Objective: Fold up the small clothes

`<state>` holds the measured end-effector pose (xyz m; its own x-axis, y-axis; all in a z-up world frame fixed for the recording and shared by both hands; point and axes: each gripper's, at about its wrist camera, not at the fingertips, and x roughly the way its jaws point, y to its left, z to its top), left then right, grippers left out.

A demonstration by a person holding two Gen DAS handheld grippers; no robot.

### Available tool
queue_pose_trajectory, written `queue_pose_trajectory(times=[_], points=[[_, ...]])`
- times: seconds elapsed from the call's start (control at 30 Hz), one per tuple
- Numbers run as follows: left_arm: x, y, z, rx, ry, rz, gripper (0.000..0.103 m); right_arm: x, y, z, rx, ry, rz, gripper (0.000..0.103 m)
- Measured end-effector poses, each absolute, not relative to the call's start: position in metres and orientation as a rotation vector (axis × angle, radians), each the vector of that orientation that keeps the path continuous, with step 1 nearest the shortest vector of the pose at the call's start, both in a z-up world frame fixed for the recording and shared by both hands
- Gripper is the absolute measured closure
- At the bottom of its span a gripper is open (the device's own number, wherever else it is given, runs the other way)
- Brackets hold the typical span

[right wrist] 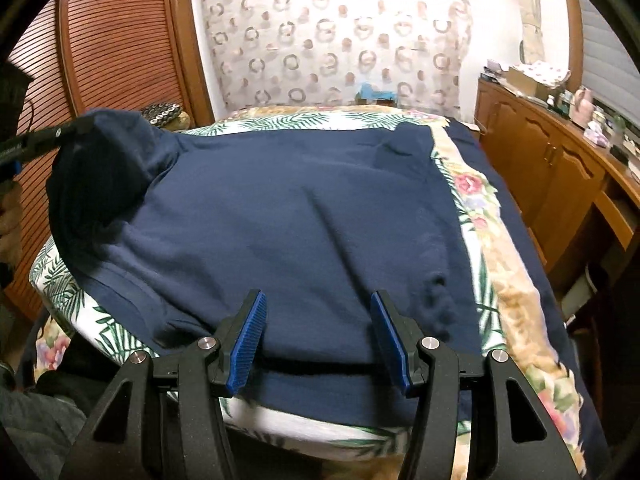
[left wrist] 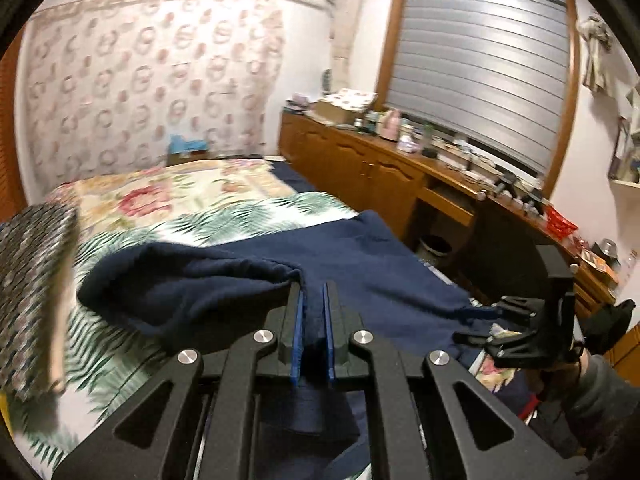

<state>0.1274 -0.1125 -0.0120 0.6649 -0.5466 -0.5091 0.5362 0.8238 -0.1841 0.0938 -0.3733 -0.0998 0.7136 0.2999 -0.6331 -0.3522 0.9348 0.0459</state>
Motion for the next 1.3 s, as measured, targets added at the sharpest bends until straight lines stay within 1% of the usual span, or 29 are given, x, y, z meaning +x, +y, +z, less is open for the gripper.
queue_pose_trajectory(times=[0.27, 0.7, 1.0, 1.03, 1.07, 1.1, 1.13, 1.17, 1.23, 1.3], points=[[0.147, -0.174, 0.002, -0.001, 0.603, -0.701, 0.093, 0.087, -0.388, -0.098, -0.050, 0.683, 0.352, 0.047], [0.135, -0.248, 0.042, 0.049, 0.586, -0.834, 0.093, 0.065, -0.402, -0.088, 0.007, 0.642, 0.298, 0.047], [0.139, -0.271, 0.020, 0.104, 0.653, -0.830, 0.092, 0.058, -0.407, -0.089, 0.018, 0.633, 0.271, 0.047], [0.138, -0.270, 0.018, 0.108, 0.658, -0.833, 0.090, 0.057, -0.405, -0.090, 0.019, 0.636, 0.270, 0.047], [0.136, -0.268, 0.017, 0.111, 0.659, -0.837, 0.085, 0.055, -0.405, -0.090, 0.017, 0.637, 0.269, 0.047], [0.133, -0.266, 0.017, 0.114, 0.652, -0.841, 0.075, 0.056, -0.405, -0.089, 0.014, 0.637, 0.269, 0.047], [0.131, -0.263, 0.017, 0.114, 0.646, -0.842, 0.068, 0.055, -0.404, -0.089, 0.013, 0.637, 0.267, 0.047], [0.127, -0.256, 0.017, 0.105, 0.633, -0.837, 0.058, 0.055, -0.406, -0.086, 0.014, 0.637, 0.269, 0.047], [0.126, -0.249, 0.015, 0.096, 0.626, -0.822, 0.056, 0.055, -0.405, -0.085, 0.014, 0.636, 0.267, 0.047], [0.125, -0.238, 0.009, 0.097, 0.633, -0.790, 0.045, 0.060, -0.407, -0.083, 0.016, 0.637, 0.266, 0.047]])
